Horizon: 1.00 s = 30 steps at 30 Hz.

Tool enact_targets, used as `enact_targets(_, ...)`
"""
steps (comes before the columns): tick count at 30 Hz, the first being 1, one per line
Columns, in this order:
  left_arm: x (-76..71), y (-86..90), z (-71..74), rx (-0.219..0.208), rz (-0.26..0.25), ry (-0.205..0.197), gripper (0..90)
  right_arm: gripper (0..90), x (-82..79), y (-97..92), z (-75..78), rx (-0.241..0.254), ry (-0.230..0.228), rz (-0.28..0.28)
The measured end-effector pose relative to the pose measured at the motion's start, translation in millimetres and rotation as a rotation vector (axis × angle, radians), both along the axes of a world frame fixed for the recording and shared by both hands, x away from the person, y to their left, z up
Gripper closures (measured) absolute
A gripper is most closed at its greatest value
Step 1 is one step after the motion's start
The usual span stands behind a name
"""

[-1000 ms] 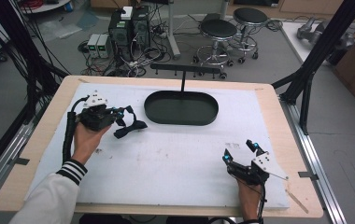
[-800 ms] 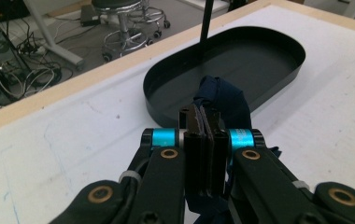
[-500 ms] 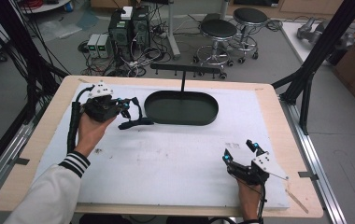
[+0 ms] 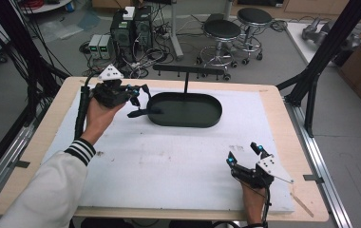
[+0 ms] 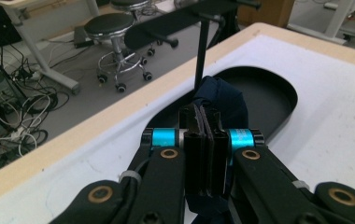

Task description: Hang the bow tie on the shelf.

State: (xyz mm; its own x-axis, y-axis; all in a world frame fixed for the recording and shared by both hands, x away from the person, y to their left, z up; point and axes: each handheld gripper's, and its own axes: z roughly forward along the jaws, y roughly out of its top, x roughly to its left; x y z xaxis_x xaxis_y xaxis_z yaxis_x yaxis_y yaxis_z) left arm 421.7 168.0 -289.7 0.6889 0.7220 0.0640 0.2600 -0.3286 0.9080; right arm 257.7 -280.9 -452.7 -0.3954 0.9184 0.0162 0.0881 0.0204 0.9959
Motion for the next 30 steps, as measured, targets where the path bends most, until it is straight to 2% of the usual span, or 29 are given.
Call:
enact_targets(8,17.2,-13.7,7.5,-0.035,-0.002,0.003,88.2,9.7,-0.1,-0.2,0.0,0.003,0.001,-0.003)
enact_targets(14,27.3,-22.8,12.2,-0.027,-0.006,0.002,88.2,9.8,0.5,-0.7,0.0,0.004,-0.004,-0.003)
enact_targets(18,39.4,-29.9,16.6,-0.022,0.003,0.000,88.3,9.7,0.1,-0.6,0.0,0.010,0.001,-0.012)
enact_targets(20,43.2,-32.6,17.0,-0.011,0.008,-0.006,88.2,9.7,-0.4,-0.7,-0.1,0.022,0.004,-0.015)
enact_targets(25,52.0,-39.0,16.5,0.006,0.021,-0.016,88.2,9.7,-0.1,-0.5,-0.1,0.010,-0.001,-0.014)
enact_targets(30,60.1,-43.4,15.4,0.012,0.030,-0.011,88.2,9.7,0.1,-0.9,-0.1,0.016,-0.001,-0.013)
